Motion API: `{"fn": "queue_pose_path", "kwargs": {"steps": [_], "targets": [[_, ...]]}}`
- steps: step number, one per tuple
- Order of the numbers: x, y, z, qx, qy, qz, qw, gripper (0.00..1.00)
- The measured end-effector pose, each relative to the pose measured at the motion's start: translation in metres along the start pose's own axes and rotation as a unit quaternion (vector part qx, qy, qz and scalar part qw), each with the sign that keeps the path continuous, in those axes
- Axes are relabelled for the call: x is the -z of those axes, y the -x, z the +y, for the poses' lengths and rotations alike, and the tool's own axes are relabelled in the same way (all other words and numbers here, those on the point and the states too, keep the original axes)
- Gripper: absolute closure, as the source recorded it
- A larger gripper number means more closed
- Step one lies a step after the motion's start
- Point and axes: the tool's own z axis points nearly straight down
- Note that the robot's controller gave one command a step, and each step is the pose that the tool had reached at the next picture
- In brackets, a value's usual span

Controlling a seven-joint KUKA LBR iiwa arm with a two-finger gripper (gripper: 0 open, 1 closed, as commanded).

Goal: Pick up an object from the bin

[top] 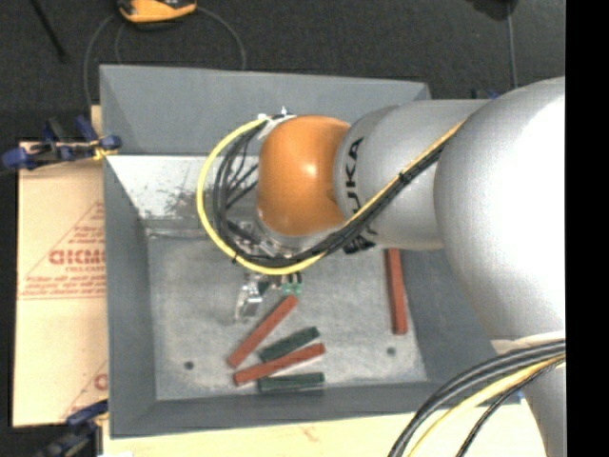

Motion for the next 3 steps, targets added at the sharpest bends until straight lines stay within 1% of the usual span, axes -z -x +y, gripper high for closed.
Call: {"fn": "queue_pose_path", "kwargs": {"steps": [1,2,3], "targets": [[-0.037,-0.006,-0.038,0.034,0.001,0.0028,0.9994,0.0],[-0.031,-0.053,-0.045,0.172,-0.001,0.0047,0.9852,1.0],[-0.031,-0.053,-0.045,0.171,-0.001,0.0048,0.9853,1.0]]}}
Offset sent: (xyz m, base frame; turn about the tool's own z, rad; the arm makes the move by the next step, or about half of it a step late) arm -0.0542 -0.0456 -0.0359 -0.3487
